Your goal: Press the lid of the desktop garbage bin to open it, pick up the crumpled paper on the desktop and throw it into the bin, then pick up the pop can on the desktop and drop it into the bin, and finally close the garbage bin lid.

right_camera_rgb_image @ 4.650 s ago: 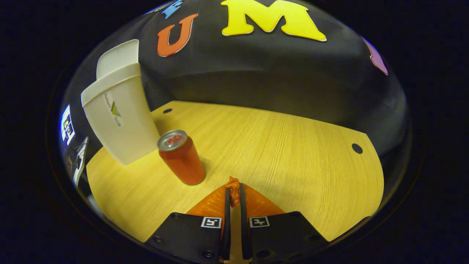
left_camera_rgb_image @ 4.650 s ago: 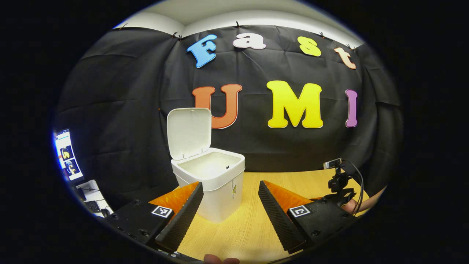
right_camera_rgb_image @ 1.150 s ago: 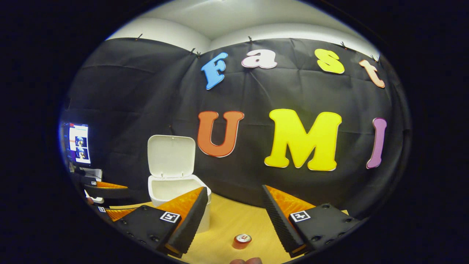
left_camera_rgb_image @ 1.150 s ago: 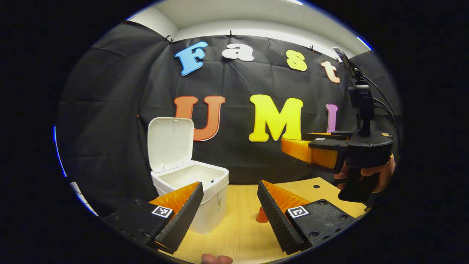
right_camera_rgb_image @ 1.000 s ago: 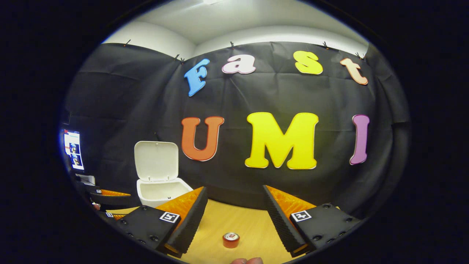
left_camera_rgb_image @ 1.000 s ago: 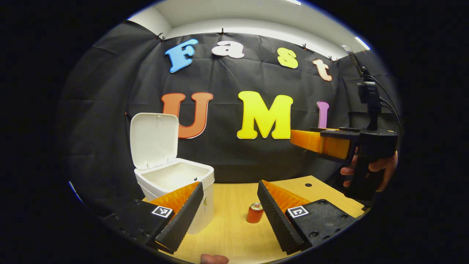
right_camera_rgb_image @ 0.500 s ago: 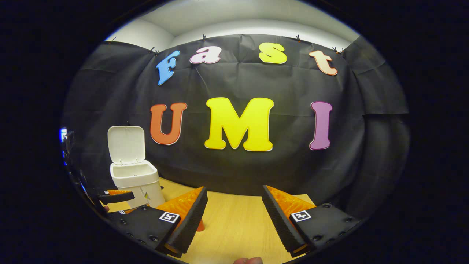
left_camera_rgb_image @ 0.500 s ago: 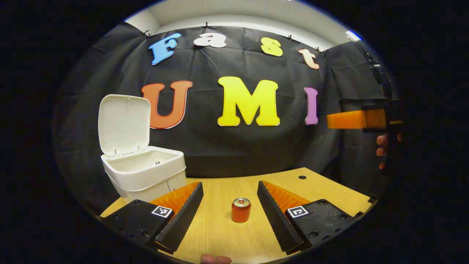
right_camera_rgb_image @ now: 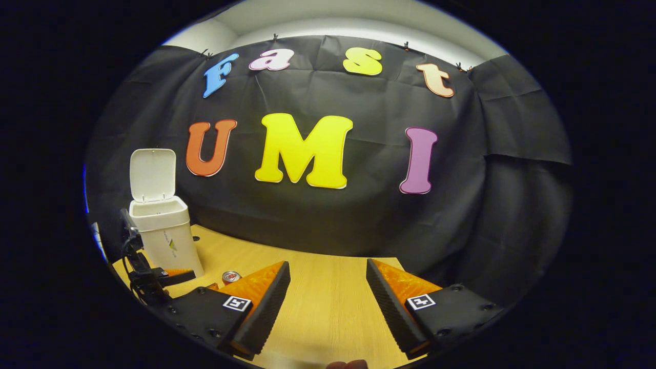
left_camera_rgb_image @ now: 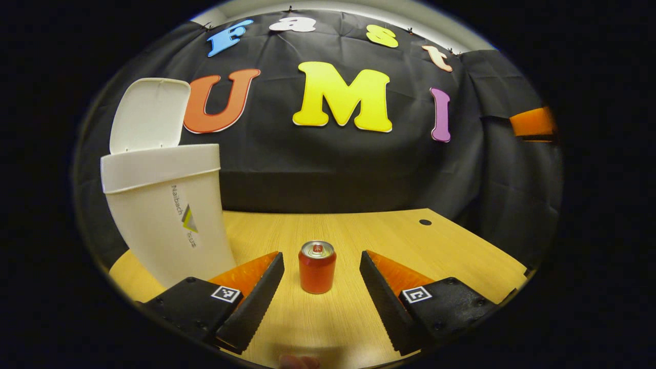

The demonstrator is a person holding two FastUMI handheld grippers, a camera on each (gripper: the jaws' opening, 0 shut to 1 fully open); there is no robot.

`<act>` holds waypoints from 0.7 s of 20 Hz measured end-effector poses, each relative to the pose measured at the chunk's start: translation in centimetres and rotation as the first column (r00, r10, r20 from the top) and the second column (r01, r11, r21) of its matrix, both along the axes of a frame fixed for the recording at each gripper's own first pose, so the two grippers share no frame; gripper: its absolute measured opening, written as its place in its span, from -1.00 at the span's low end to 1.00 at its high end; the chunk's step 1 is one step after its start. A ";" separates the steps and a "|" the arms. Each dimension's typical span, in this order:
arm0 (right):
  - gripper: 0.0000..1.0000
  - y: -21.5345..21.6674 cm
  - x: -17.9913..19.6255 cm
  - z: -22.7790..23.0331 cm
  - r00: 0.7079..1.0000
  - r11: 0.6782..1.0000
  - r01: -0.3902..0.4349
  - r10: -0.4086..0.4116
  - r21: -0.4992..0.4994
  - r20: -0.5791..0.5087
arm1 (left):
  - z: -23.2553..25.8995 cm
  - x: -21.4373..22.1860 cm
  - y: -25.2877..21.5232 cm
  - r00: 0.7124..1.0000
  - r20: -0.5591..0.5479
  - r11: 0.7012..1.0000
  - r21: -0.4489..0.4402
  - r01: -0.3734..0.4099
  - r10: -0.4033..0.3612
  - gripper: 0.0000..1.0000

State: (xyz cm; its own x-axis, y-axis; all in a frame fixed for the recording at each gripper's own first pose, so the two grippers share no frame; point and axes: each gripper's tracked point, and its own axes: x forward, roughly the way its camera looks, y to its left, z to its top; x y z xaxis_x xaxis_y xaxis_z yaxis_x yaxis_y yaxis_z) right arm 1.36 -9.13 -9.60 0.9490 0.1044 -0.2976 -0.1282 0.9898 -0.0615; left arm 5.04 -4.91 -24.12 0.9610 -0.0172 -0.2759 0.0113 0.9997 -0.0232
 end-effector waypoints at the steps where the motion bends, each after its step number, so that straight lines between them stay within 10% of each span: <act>1: 0.88 -0.1 0.1 -0.4 1.000 1.000 0.000 0.000 -0.006 -0.008 | -0.7 0.5 -0.1 1.000 0.001 1.000 0.016 -0.007 0.007 0.97; 14: 0.88 -1.2 2.2 -4.4 0.994 0.999 -0.018 0.013 -0.046 -0.109 | -8.8 5.1 -0.3 0.996 -0.092 0.999 0.051 -0.019 0.024 0.97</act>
